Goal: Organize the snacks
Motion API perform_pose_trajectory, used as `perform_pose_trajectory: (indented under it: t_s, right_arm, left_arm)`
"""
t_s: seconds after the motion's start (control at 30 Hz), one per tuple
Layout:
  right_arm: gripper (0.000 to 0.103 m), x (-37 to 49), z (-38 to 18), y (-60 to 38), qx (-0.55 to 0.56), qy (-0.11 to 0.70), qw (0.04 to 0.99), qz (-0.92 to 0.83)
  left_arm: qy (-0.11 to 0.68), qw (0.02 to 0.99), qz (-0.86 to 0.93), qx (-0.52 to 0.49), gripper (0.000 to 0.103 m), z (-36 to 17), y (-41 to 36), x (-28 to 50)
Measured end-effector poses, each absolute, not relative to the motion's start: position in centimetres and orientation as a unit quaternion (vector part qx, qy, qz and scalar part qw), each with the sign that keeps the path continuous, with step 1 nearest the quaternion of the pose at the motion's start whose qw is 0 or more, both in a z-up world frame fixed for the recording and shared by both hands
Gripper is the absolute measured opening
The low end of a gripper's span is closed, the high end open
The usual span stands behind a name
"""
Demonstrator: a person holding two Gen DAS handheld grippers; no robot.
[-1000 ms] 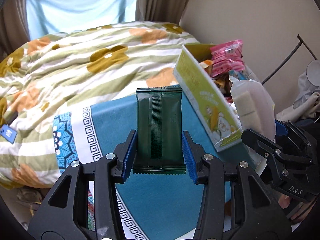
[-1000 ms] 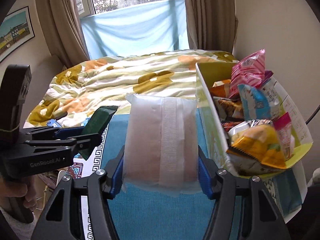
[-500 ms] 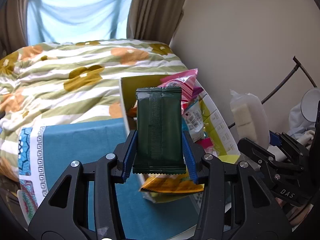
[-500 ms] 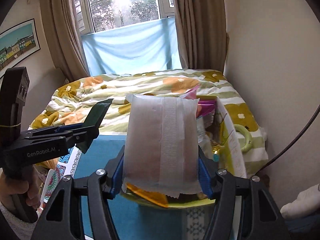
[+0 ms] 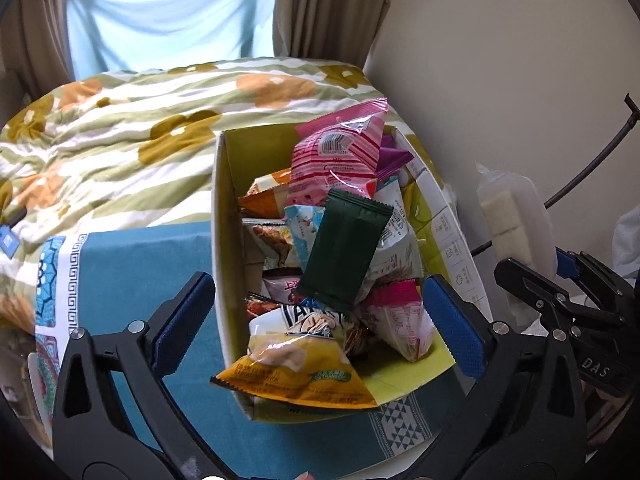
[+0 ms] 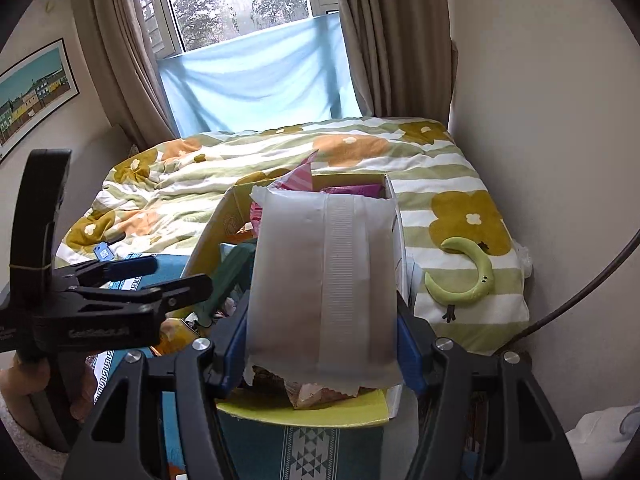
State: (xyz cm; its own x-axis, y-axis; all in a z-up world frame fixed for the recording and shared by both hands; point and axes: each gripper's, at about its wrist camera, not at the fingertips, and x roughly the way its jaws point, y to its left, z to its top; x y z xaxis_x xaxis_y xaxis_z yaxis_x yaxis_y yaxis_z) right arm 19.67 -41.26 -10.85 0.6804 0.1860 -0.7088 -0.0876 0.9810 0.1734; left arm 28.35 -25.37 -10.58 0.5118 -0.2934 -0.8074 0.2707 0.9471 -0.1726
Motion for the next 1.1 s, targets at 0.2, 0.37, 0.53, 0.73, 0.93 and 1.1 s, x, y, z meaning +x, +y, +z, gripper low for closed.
perform_pose_trajectory:
  t_s: [0.2,0.37,0.53,0.73,0.93,1.1]
  right_arm:
    - [0.058,19.8,-11.1,-41.7,0.065,0.395,0.913,0.082]
    - [0.058,20.5,-11.2,-41.8,0.055,0.398,0.911,0.090]
    - [0.058,21.6,-11.5,-40.5,0.048,0.407,0.905,0.115]
    - [0.063,22.3,-12.8,-38.5,0.039,0.421,0.893,0.153]
    - [0.103,22.0,-14.6,-39.4,0.052,0.431,0.892,0.126]
    - [0.103,20.9,-14.8,-39.9,0.054,0.438,0.892,0.099]
  left_arm:
    - [0.459,0.876,-0.145,-0.031,0.103,-9.8,-22.6,27.2]
    - [0.452,0.883,-0.125,-0.032,0.103,-9.4,-21.4,26.3]
    - [0.456,0.883,-0.098,-0.050,0.103,-9.4,-19.9,25.7]
    - [0.480,0.872,-0.066,-0.067,0.103,-11.3,-18.5,24.9]
    - [0.493,0.866,-0.054,-0.069,0.103,-12.9,-17.5,23.5]
    - [0.484,0.870,-0.063,-0.071,0.103,-12.4,-17.0,22.4]
